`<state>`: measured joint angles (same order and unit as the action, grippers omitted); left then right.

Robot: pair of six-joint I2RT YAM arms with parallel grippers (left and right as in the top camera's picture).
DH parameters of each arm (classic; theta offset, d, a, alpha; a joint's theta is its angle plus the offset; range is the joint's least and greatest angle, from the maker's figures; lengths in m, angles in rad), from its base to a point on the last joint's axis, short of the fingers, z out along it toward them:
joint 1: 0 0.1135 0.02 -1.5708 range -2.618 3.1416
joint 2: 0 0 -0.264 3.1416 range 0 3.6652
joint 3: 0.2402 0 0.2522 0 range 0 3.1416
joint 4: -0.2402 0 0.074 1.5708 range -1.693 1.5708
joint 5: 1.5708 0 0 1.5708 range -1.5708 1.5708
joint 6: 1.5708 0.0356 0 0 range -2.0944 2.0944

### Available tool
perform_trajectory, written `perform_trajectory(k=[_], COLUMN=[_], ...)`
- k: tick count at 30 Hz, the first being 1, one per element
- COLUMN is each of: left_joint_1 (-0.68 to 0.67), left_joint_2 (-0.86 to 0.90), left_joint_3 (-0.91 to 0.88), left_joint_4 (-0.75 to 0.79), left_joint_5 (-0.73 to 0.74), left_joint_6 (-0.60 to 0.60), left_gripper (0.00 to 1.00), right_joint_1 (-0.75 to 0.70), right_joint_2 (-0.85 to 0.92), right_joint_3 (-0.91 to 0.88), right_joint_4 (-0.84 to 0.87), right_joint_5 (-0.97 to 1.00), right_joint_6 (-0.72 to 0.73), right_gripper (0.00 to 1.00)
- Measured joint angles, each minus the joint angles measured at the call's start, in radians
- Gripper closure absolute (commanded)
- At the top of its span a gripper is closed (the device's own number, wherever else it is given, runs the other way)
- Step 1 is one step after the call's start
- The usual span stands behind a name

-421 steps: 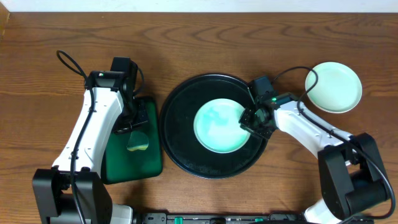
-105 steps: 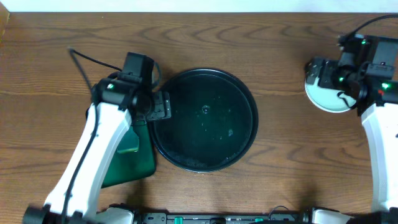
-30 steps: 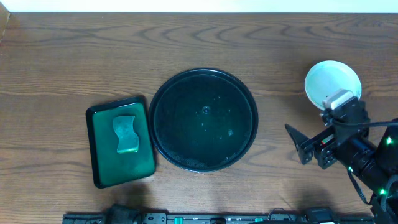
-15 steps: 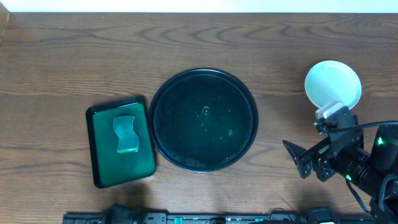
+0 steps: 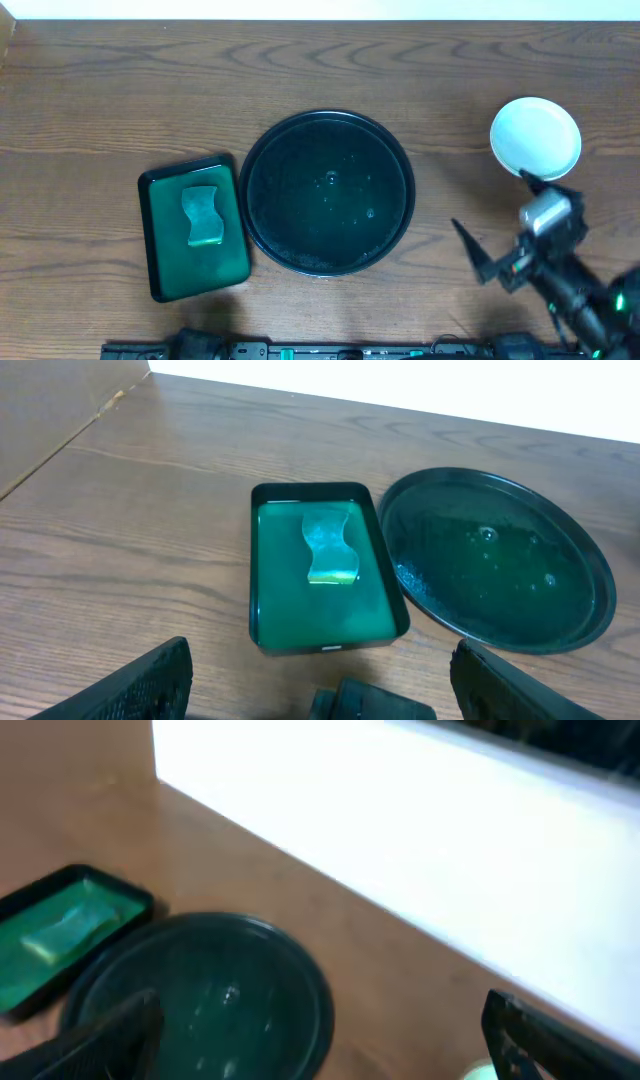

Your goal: Clean dirty plates on tray and stack at the side

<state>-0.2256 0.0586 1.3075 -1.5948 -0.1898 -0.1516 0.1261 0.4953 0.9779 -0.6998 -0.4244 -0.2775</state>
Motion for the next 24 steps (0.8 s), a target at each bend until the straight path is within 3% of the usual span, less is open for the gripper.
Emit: perform_trajectory(k=[10, 24], left_joint_1=[0.0, 0.0], left_joint_2=[0.0, 0.0], left_joint_3=[0.0, 0.0], left_joint_4=[0.0, 0.0], left_joint_5=[0.0, 0.0], left_joint_6=[0.0, 0.0], left_gripper=[0.17, 0.17], right_joint_1=[0.0, -0.002], right_joint_2=[-0.38, -0.479], right_joint_3=[-0.492, -0.862], right_joint_4=[0.532, 1.055], right_joint_5=[0.029, 0.123], right_joint_6=[0.193, 0.382], right_gripper=[0.01, 0.01])
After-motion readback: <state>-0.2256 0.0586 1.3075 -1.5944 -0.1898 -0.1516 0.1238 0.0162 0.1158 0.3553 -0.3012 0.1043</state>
